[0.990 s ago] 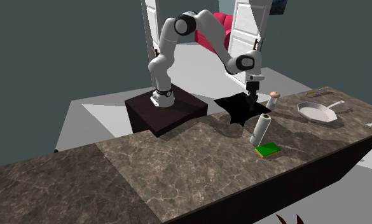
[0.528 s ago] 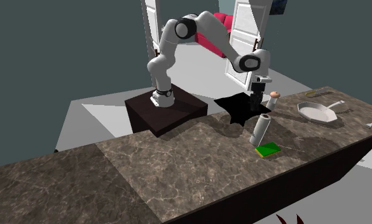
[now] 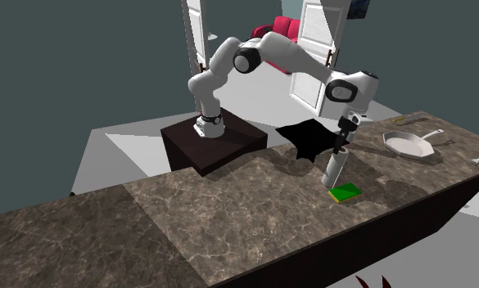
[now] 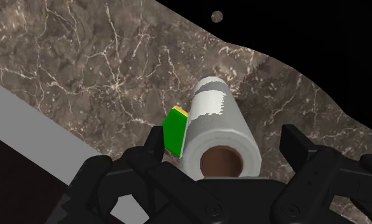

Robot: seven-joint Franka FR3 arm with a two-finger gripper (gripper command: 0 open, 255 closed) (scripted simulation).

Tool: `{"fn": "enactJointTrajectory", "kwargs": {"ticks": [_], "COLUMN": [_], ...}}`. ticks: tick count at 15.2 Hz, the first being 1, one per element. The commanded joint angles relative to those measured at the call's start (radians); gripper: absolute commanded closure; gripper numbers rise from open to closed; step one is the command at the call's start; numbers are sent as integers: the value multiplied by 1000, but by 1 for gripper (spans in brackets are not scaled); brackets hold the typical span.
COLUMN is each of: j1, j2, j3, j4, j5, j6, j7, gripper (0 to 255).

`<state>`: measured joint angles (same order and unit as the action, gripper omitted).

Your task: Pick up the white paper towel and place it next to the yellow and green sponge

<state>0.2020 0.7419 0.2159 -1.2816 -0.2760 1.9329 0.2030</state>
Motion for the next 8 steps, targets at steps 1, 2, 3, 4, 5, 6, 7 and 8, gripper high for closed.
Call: {"fn": "enactJointTrajectory", "kwargs": {"ticks": [1,2,3,4,5,6,7,8], "j1": [-4,-5,-6,-6,-6,-6,-6,-6], "j2": [9,13,20,20,20,20,20,20], "j3": [0,-1,-2,-2,-2,-2,-2,-2], "j4": [-12,-19,-28,-29,-28,-28,-28,-28], "j5": [0,-1,-3,-3,-3,-3,-3,-3], "j6": [18,29,45,45,45,45,45,45], "j7": [-2,-1,0,0,0,0,0,0], "gripper": [0,0,0,0,0,0,0,0]}}
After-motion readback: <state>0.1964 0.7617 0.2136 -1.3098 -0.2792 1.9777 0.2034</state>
